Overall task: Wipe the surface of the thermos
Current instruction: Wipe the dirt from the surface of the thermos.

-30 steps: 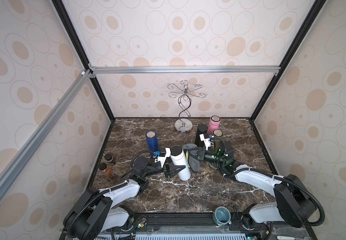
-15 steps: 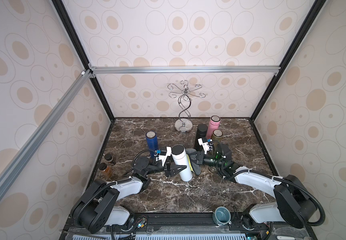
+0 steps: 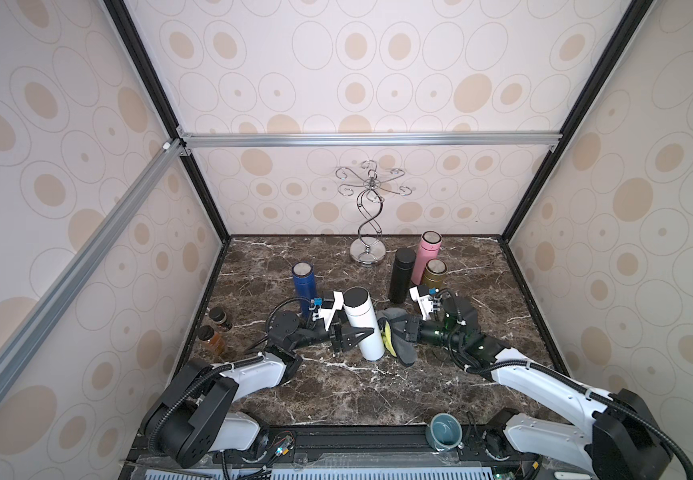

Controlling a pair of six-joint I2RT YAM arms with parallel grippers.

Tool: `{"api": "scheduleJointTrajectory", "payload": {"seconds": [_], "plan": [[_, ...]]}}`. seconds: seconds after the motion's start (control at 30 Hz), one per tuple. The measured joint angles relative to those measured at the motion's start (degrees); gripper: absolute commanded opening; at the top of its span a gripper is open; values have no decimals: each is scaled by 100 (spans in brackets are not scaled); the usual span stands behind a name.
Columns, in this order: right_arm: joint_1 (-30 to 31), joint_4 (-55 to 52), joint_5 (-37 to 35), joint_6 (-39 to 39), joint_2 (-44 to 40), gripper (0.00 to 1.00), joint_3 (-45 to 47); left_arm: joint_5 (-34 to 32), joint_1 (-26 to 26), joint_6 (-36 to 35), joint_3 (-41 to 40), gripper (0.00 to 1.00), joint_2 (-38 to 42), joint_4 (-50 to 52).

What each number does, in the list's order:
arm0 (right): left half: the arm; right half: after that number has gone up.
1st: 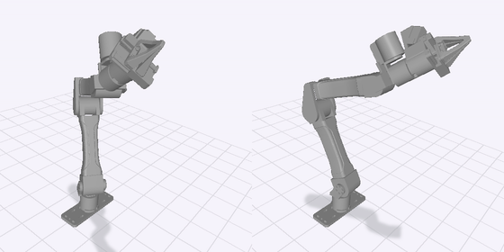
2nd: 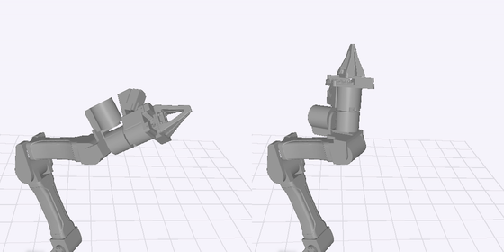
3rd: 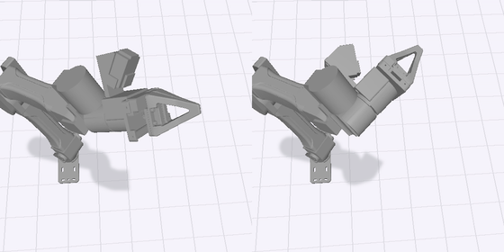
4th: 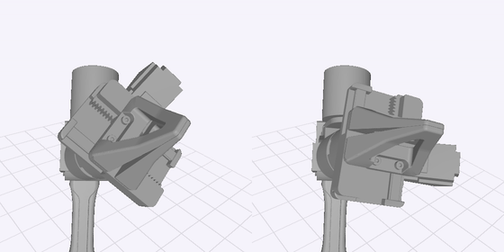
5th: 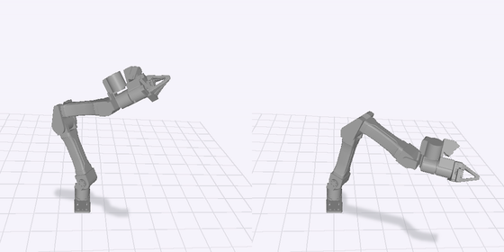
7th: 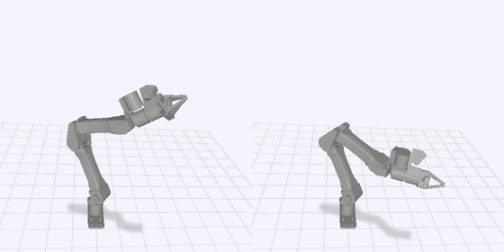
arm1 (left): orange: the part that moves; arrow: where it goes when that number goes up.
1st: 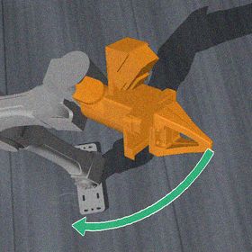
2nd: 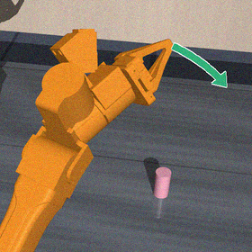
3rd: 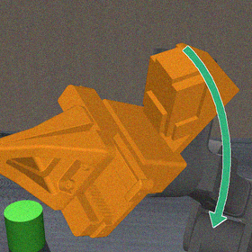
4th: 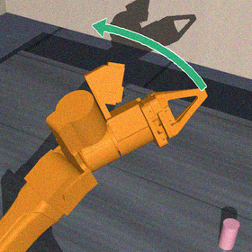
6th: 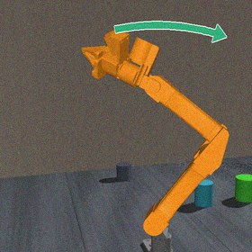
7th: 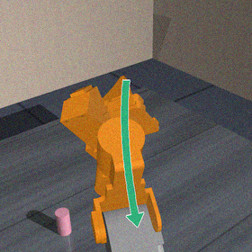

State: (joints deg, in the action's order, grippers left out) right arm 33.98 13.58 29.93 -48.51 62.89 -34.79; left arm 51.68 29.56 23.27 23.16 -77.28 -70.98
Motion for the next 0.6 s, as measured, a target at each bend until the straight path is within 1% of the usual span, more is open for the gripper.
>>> {"api": "scheduleJointTrajectory", "payload": {"seconds": [0.13, 0.27, 0.5, 0.6], "plan": [[39, -142, -184, 160, -208, 0, -472, -291, 0, -280, -4, 0, 20, 254], [70, 0, -358, 221, -138, 0, -765, -732, 0, -623, -83, 0, 55, 538], [435, 295, -509, 304, 737, 0, -946, -1241, 11, -907, -260, 0, -31, 723], [562, 317, -723, 354, 1029, 0, -944, -1412, 13, -938, -348, 0, -188, 715]]}}
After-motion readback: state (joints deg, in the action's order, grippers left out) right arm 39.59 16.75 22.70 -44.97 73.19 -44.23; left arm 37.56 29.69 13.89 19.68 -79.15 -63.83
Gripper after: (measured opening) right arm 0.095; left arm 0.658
